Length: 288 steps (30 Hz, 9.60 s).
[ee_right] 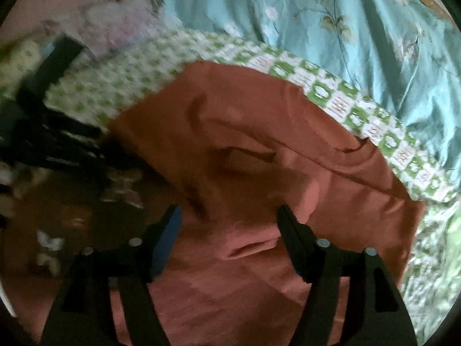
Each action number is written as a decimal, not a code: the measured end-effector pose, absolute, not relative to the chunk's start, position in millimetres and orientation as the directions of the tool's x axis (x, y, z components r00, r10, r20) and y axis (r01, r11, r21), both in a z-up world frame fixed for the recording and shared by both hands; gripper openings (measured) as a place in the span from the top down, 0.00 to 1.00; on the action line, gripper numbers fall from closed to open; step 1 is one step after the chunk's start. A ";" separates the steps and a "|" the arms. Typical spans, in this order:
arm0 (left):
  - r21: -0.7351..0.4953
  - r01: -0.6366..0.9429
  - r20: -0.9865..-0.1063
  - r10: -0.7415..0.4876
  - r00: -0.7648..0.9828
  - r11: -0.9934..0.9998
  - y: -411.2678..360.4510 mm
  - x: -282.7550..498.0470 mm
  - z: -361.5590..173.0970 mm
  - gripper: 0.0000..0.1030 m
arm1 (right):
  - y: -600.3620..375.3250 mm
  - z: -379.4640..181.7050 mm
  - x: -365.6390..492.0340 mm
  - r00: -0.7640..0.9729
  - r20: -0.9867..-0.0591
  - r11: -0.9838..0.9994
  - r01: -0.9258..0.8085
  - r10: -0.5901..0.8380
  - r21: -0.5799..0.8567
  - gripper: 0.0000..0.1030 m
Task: Fold small clothes
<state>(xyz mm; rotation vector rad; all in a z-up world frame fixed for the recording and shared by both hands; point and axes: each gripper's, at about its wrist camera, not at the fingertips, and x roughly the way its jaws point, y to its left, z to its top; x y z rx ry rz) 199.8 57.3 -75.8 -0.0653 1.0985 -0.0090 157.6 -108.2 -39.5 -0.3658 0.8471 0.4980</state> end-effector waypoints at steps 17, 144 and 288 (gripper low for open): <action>-0.043 -0.174 -0.880 0.045 0.473 0.984 61.0 215.8 -72.9 0.33 | -327.4 -61.5 189.0 0.577 -0.729 0.834 0.140 0.368 0.533 0.94; -0.595 0.094 -0.623 -0.532 0.573 0.798 149.2 39.6 63.3 0.95 | -391.1 36.1 -25.9 0.710 -0.358 0.564 -0.067 0.606 0.823 0.94; -0.576 -0.371 -0.762 -0.314 0.566 0.728 109.3 178.6 -76.1 0.68 | -311.8 -18.6 121.9 0.484 -0.666 0.759 0.008 0.567 0.651 0.41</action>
